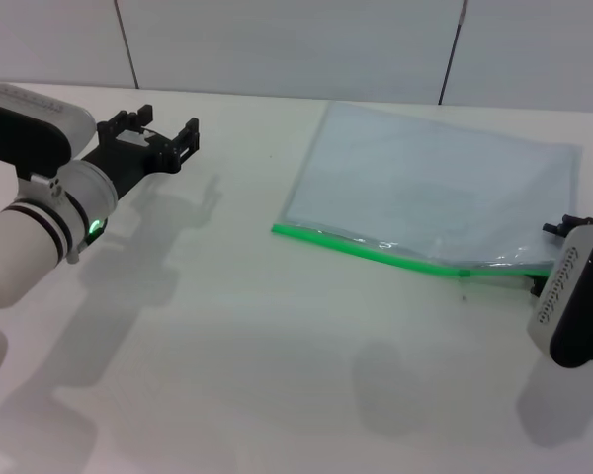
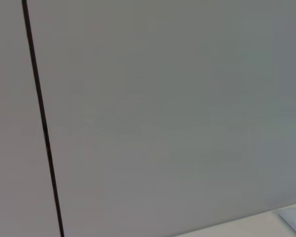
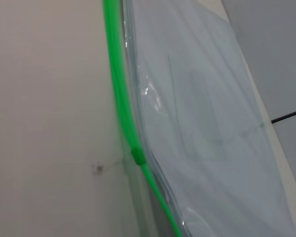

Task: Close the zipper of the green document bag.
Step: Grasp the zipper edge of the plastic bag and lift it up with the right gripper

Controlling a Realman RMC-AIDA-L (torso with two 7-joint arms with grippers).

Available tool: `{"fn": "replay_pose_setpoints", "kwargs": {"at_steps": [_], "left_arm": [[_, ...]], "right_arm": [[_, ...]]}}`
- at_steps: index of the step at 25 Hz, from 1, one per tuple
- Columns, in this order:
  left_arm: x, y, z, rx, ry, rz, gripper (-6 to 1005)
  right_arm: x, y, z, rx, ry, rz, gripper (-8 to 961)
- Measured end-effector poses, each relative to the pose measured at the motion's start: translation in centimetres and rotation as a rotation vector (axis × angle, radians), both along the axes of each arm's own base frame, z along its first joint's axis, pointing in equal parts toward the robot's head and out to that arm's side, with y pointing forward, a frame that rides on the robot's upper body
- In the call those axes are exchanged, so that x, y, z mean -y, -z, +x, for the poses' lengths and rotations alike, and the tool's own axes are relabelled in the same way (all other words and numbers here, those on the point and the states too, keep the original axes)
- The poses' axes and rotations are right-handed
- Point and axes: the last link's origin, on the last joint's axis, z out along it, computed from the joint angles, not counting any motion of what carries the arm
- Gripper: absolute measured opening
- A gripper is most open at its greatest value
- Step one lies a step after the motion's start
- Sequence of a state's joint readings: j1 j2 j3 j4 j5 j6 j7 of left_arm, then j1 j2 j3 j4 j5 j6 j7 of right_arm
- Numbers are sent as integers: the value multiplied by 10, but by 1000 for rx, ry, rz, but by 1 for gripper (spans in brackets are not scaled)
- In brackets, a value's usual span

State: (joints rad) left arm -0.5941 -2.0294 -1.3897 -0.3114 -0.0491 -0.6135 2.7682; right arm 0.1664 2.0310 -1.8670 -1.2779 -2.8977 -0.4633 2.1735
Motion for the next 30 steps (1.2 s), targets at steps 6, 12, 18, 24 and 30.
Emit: {"fn": "replay_pose_setpoints", "kwargs": {"at_steps": [6,12,18,24,30], "left_arm": [[-1,1,2,2,4,-1,677],[-1,1,2,2,4,-1,677],[-1,1,2,2,4,-1,677],[0,0,1,7,1,1,677],[1,13,25,54,78,-81,677]], "right_arm": [[-10,0,-1,-5,7,9,585],[-16,-5,0,-28,25,38,526],[-22,-5,-2,-52,53,46,435],[-21,-8,-11,-94,76,57,268],[-3,-31,-40,-139,32,90,199]]}}
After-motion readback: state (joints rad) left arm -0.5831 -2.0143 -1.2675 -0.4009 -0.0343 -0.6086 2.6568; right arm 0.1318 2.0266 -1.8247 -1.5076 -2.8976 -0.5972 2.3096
